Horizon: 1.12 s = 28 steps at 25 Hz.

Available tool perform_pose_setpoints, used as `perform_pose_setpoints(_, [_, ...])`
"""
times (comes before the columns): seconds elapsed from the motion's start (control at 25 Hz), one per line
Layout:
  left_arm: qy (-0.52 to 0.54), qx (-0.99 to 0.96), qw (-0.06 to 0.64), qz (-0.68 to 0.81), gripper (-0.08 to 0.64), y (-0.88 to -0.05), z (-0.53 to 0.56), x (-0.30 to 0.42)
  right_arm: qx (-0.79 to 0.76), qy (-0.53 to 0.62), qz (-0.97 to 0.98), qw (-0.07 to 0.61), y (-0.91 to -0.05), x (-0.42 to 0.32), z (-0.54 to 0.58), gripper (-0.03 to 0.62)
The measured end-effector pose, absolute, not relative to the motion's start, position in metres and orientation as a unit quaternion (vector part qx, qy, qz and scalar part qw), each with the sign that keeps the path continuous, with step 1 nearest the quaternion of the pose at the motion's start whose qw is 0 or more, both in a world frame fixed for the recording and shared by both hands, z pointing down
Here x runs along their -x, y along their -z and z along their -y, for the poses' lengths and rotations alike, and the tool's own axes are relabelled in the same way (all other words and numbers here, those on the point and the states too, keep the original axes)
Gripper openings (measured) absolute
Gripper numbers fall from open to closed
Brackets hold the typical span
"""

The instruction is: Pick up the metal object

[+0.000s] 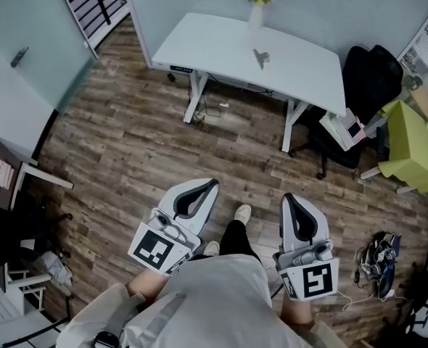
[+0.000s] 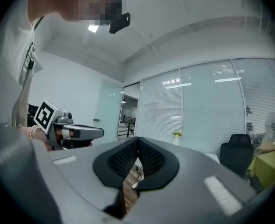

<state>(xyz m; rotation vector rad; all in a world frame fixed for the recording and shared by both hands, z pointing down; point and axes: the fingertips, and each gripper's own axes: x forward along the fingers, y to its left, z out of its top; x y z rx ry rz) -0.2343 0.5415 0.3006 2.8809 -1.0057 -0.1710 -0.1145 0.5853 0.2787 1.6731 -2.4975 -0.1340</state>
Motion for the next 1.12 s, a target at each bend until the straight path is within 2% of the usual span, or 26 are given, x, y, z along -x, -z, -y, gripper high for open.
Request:
perform_pose_setpoints(0.52, [0.044, -0.947, 0.031, 0.317, -0.002, -0.298, -0.469, 0.171, -0.555, 0.048, 0.829, 0.050, -0.277, 0.055, -0.512, 0.003])
perform_pose_setpoints(1.12, [0.047, -0.950, 0.018, 0.309, -0.002, -0.287, -0.359, 0.061, -0.540, 0.034, 0.840, 0.039, -0.273, -0.046, -0.404, 0.002])
